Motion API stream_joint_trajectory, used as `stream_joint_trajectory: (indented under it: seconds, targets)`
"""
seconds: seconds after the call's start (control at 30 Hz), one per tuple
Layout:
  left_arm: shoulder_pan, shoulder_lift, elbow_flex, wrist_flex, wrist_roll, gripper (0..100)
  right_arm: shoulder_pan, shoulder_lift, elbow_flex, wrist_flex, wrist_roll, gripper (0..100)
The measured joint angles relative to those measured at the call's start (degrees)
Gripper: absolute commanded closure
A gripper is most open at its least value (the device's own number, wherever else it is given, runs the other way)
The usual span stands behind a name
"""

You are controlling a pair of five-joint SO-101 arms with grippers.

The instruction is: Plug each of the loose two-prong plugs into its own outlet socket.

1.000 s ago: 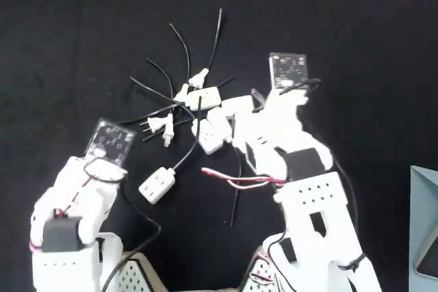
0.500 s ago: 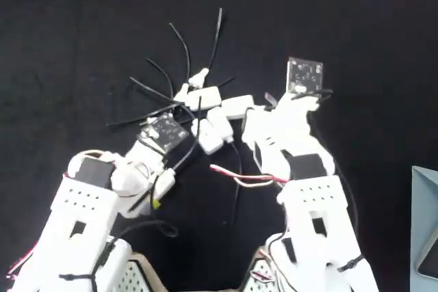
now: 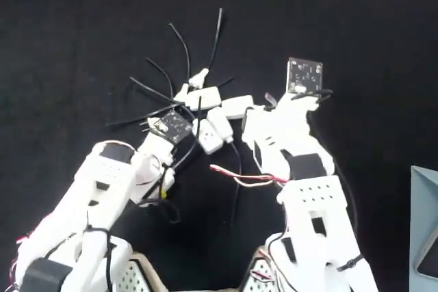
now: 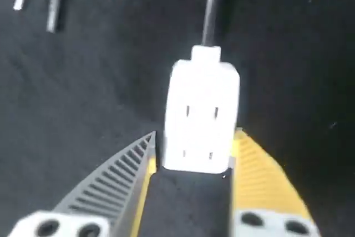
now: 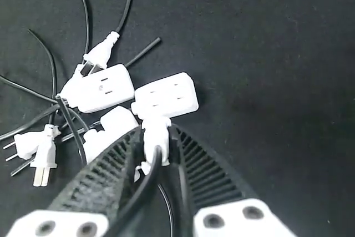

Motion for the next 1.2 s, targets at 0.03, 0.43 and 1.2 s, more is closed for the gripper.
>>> stream_joint_trajectory:
  seconds: [0.03, 0.43, 1.2]
  targets:
    - [0.1, 1.2, -0.1, -0.8, -0.1, 93, 0.0, 0.0, 0.0, 0.0, 0.0, 98.6]
    - [6.2, 6.5, -0.9, -13.5, 1.7, 97, 0.0, 0.0, 0.0, -0.1, 0.0, 98.6]
    - [6.0, -1.0, -14.7, 5.2, 13.3, 82, -3.3, -0.1, 1.6, -0.1, 0.0, 98.6]
